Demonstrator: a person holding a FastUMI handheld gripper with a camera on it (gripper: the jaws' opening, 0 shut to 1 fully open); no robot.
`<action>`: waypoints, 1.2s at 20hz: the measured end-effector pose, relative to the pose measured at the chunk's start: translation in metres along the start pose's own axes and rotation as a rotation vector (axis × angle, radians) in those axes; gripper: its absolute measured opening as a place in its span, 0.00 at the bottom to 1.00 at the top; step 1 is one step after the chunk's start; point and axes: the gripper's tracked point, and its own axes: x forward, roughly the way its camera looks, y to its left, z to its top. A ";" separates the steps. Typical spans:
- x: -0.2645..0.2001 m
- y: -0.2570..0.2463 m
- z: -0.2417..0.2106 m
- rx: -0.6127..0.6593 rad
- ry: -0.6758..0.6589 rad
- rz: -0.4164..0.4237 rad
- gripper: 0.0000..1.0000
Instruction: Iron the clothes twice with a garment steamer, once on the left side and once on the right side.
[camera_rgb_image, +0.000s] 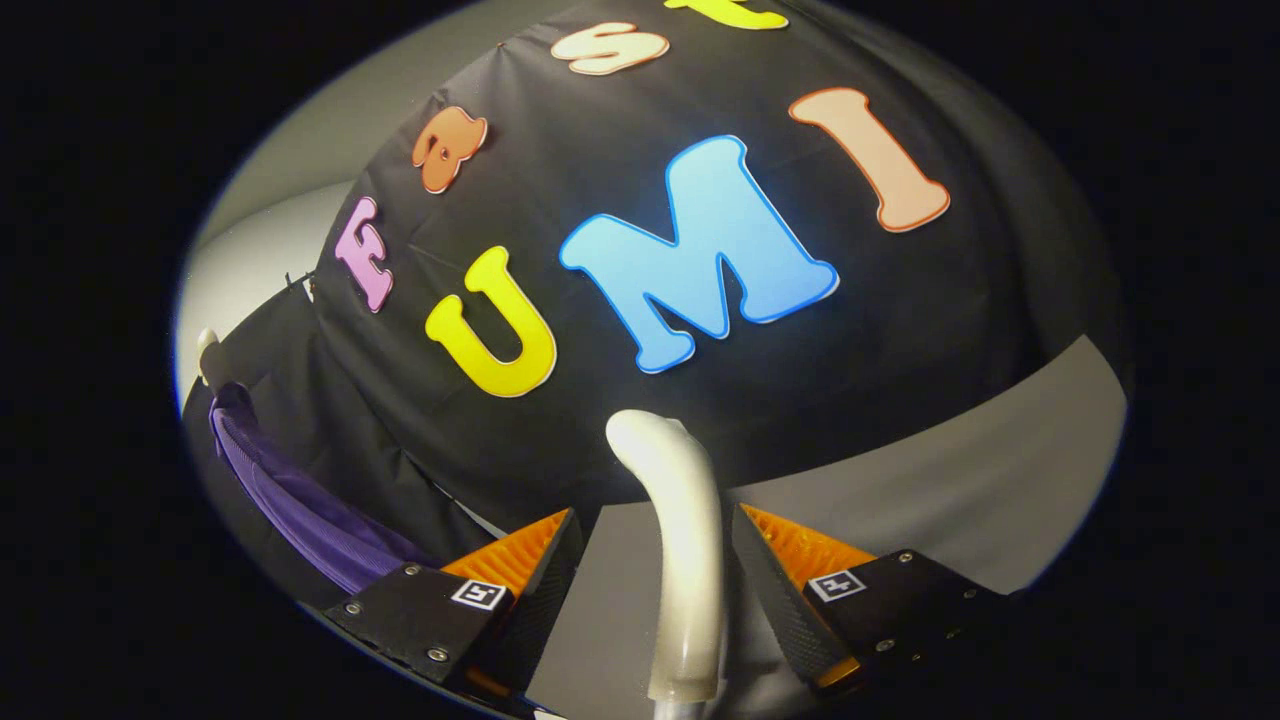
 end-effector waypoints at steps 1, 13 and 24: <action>0.003 -0.003 -0.004 0.018 0.020 0.007 0.93; 0.021 -0.007 -0.056 0.362 0.242 0.168 0.56; -0.046 0.010 -0.050 0.170 0.023 0.113 0.32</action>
